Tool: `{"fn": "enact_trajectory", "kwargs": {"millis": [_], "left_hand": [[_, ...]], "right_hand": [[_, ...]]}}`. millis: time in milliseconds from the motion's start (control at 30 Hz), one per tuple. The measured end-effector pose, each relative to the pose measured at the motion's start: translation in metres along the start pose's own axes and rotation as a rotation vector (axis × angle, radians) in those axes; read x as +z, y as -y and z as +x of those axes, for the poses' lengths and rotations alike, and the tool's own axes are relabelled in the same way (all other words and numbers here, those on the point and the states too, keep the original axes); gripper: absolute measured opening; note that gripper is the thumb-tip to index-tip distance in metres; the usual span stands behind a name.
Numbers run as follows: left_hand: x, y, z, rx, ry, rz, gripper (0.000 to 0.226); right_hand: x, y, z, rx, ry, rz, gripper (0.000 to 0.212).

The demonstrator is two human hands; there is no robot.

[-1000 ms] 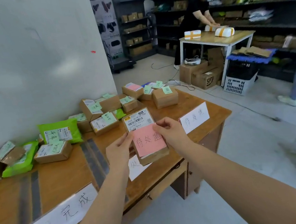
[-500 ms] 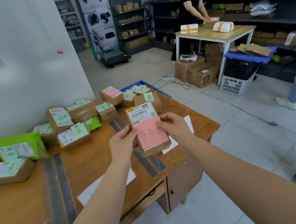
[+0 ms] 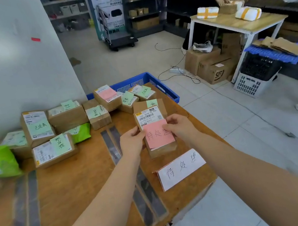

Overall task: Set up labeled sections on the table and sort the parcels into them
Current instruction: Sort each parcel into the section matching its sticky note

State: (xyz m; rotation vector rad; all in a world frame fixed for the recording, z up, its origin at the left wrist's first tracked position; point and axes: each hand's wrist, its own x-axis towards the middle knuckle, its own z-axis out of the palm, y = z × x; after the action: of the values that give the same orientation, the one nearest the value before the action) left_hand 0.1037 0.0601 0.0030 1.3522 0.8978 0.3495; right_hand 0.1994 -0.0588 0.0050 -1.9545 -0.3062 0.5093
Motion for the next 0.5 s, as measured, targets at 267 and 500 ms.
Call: {"fn": "enact_trajectory", "kwargs": {"millis": [267,500], "left_hand": [[0.028,0.031,0.059,-0.157,-0.11,0.096,0.028],[0.041,0.058,0.067,-0.331,-0.3,0.182,0.026]], "right_hand": [[0.006,-0.034,0.078,0.063,0.268,-0.16,0.018],[0.018,-0.067,0.114,0.039,0.531,-0.379,0.029]]}}
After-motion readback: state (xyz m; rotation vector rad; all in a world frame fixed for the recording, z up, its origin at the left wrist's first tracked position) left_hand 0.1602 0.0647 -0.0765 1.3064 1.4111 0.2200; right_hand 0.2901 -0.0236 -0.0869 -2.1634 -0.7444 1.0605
